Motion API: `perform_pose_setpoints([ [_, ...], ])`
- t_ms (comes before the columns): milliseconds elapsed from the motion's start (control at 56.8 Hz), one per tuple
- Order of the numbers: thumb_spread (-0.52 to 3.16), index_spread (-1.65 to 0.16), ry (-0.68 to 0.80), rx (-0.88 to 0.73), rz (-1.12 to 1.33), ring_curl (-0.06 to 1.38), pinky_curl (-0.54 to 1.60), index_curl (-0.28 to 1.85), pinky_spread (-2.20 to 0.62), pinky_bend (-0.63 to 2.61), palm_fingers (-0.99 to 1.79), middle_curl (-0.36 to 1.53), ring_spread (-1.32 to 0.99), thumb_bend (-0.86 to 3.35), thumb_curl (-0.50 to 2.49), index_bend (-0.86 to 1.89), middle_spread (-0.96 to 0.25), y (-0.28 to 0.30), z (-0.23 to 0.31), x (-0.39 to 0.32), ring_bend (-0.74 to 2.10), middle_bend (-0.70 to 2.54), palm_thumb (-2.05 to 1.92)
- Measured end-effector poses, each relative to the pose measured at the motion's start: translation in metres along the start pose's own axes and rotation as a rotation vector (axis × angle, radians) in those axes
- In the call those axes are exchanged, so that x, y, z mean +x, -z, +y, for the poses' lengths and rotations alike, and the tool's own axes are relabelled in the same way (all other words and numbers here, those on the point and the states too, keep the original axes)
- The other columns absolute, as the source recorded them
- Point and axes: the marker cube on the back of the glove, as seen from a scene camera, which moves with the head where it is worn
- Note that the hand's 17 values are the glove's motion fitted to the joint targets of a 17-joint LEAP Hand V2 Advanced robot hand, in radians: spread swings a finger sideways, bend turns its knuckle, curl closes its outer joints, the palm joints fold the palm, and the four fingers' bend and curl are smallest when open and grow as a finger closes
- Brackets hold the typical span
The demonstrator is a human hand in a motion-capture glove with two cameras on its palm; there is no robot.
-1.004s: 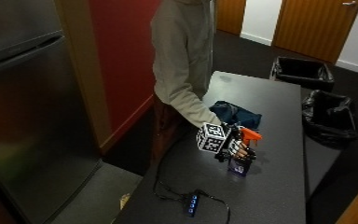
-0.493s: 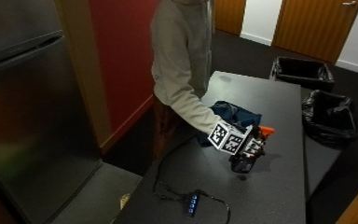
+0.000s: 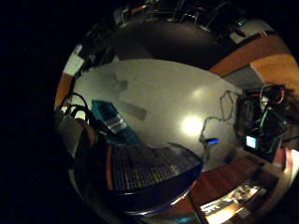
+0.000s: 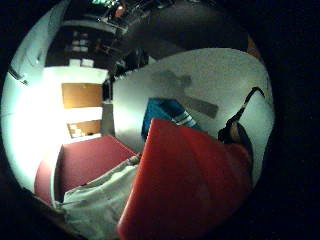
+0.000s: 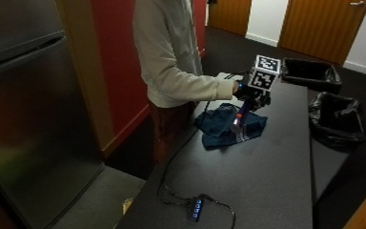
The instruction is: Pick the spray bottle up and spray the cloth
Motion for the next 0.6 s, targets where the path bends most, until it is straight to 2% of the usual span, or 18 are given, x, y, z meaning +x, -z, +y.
perform_pose_setpoints([
  [247,0.16,-0.14,0.094,-0.117,0.251,0.43,0.37,0.54,-0.18,0.30,1.38,0.50,-0.20,-0.03,0.74,0.49,-0.12,-0.020,0.026,-0.056,0.59,0.61,0.92],
  [352,0.15,-0.14,0.006,-0.134,0.400,0.43,0.37,0.54,-0.18,0.30,1.38,0.51,-0.20,-0.03,0.75,0.49,-0.12,-0.036,0.035,-0.055,0.59,0.61,0.92],
  [423,0.14,-0.14,0.091,-0.163,0.294,0.43,0.37,0.54,-0.18,0.30,1.38,0.51,-0.20,-0.03,0.76,0.48,-0.12,-0.055,0.040,-0.075,0.59,0.61,0.92],
  [528,0.14,-0.14,0.094,-0.183,0.231,0.43,0.38,0.54,-0.18,0.31,1.38,0.51,-0.20,-0.03,0.76,0.48,-0.12,-0.083,0.048,-0.084,0.59,0.61,0.92],
  [599,0.14,-0.14,0.069,-0.199,0.278,0.43,0.38,0.54,-0.18,0.31,1.39,0.51,-0.20,-0.03,0.77,0.48,-0.12,-0.097,0.052,-0.079,0.59,0.61,0.92],
])
